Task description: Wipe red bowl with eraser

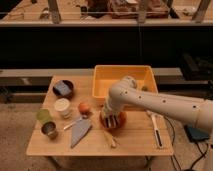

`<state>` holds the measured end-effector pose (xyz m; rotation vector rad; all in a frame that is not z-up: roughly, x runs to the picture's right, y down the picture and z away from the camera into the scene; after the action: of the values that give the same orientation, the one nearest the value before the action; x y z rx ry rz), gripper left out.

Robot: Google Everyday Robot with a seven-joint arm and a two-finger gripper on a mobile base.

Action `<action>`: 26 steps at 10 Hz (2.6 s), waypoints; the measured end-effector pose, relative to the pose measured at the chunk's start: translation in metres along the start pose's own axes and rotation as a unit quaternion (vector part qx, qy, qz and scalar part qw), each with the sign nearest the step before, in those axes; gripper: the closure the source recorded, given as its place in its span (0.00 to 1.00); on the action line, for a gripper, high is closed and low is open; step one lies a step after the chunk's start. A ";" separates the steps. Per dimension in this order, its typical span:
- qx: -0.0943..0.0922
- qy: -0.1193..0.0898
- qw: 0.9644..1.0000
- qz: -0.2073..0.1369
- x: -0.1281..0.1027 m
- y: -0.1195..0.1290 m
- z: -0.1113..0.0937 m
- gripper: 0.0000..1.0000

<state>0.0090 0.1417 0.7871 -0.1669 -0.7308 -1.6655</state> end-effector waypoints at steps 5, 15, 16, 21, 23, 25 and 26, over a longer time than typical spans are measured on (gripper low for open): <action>0.005 -0.001 0.999 -0.037 -0.023 -0.023 -0.002 1.00; -0.041 -0.004 0.998 0.041 -0.040 0.049 -0.006 1.00; -0.043 -0.004 0.998 0.047 -0.039 0.054 -0.006 1.00; -0.046 0.001 0.998 0.053 -0.017 0.062 -0.008 1.00; -0.045 0.000 0.998 0.052 -0.003 0.064 -0.006 1.00; -0.043 -0.001 0.998 0.046 0.009 0.059 -0.003 1.00; -0.043 -0.002 0.998 0.042 0.013 0.055 -0.002 1.00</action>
<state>0.0578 0.1266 0.8122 -0.2581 -0.6473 -1.6165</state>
